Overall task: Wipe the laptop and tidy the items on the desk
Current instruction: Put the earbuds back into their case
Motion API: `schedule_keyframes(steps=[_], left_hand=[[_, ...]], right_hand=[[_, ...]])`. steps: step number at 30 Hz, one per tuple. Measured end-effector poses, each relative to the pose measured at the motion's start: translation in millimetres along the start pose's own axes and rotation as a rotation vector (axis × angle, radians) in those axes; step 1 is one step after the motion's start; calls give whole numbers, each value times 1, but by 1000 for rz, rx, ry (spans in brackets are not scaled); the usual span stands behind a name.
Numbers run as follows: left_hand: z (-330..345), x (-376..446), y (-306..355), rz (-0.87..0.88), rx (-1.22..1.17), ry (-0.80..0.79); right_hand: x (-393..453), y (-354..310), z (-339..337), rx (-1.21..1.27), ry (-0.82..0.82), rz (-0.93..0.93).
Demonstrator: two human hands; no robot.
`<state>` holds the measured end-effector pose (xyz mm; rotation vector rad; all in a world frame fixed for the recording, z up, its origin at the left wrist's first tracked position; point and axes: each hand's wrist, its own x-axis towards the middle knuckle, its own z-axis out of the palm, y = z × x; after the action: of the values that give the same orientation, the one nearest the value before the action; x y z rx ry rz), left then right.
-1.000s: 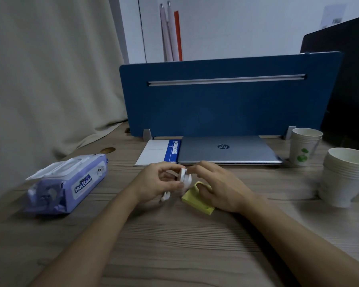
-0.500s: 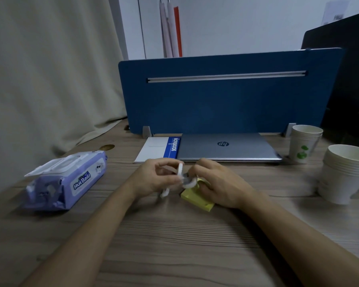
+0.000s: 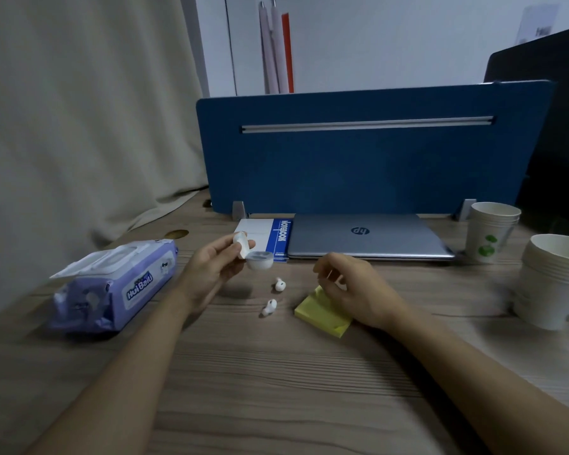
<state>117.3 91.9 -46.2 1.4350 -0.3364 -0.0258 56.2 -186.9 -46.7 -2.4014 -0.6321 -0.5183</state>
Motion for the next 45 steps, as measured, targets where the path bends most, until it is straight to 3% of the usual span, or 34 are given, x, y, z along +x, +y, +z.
schedule_keyframes(steps=[4,12,17,25,37,45], left_hand=[[-2,2,-1,-2,-26,74],[-4,7,-2,-109,-27,120],[3,11,-2,-114,-41,63],[11,11,-4,-167,-55,-94],[21,1,4,-220,-19,-199],[14,4,1,-183,-77,-155]], right_hand=[[18,-2,11,4,-68,173],[57,-19,40,-163,-215,293],[58,-25,58,-252,-155,86],[50,-19,48,111,101,-30],[41,-36,48,85,7,-108],[38,-32,48,118,113,-89]])
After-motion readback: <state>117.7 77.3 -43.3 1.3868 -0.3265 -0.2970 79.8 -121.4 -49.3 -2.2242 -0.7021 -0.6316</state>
